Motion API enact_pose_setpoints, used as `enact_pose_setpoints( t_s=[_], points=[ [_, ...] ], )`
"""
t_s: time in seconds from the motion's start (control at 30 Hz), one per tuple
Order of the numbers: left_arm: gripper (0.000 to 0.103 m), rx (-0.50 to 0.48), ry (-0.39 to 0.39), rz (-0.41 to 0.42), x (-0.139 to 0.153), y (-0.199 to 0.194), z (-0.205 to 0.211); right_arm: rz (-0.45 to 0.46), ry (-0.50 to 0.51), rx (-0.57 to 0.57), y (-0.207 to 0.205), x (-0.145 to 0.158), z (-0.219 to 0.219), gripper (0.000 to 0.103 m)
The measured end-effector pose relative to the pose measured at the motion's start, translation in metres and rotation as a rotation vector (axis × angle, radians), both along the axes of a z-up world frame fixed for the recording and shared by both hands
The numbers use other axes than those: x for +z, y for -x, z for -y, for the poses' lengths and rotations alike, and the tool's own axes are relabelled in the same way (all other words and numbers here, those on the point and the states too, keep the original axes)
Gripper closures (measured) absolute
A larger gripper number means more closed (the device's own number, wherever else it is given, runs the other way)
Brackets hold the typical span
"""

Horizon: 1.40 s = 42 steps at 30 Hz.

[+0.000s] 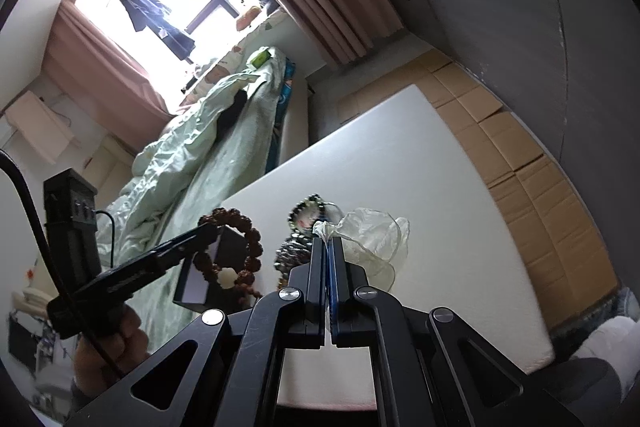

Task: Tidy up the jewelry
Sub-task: 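Grasp the brown bead bracelet with the left tool while the right tool holds the cloth, then lower the brown bracelet into the black box and open the left tool, then drop the white cloth into the black box with the right tool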

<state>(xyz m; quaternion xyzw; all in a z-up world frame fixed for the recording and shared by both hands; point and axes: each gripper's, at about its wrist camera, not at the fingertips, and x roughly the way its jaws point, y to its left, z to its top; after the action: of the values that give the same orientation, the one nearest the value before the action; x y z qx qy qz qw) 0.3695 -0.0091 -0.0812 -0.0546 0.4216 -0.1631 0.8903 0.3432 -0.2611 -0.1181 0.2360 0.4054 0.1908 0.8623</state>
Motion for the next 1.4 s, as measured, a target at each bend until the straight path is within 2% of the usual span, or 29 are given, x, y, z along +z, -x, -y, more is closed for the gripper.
enact_pose_setpoints(
  t_s=[0.33,0.6,0.73,0.8,0.87,0.97,1.03,1.4],
  points=[
    [0.084,0.03,-0.002,0.043,0.029,0.017,-0.039,0.088,-0.041,0.002,0.001,0.035,-0.038,0.1],
    [0.083,0.08,-0.004,0.007,0.017,0.015,-0.064,0.14,-0.045,0.05,0.002,0.059,-0.079,0.1],
    [0.082,0.108,-0.035,-0.032,0.005,0.012,-0.071,0.144,-0.04,0.084,0.002,0.062,-0.095,0.1],
    [0.077,0.132,-0.039,-0.06,0.002,0.01,-0.076,0.147,-0.034,0.096,0.004,0.063,-0.1,0.1],
    [0.054,0.152,-0.029,-0.079,0.001,0.009,-0.084,0.143,-0.034,0.111,0.003,0.061,-0.106,0.1],
    [0.041,0.179,-0.002,-0.038,0.009,0.018,-0.097,0.124,-0.043,0.129,-0.001,0.057,-0.115,0.1],
    [0.036,0.198,-0.002,-0.019,0.013,0.024,-0.105,0.12,-0.046,0.141,-0.003,0.055,-0.123,0.1],
    [0.034,0.321,0.007,0.005,0.023,0.055,-0.163,0.068,-0.089,0.236,-0.023,0.042,-0.183,0.1]
  ],
)
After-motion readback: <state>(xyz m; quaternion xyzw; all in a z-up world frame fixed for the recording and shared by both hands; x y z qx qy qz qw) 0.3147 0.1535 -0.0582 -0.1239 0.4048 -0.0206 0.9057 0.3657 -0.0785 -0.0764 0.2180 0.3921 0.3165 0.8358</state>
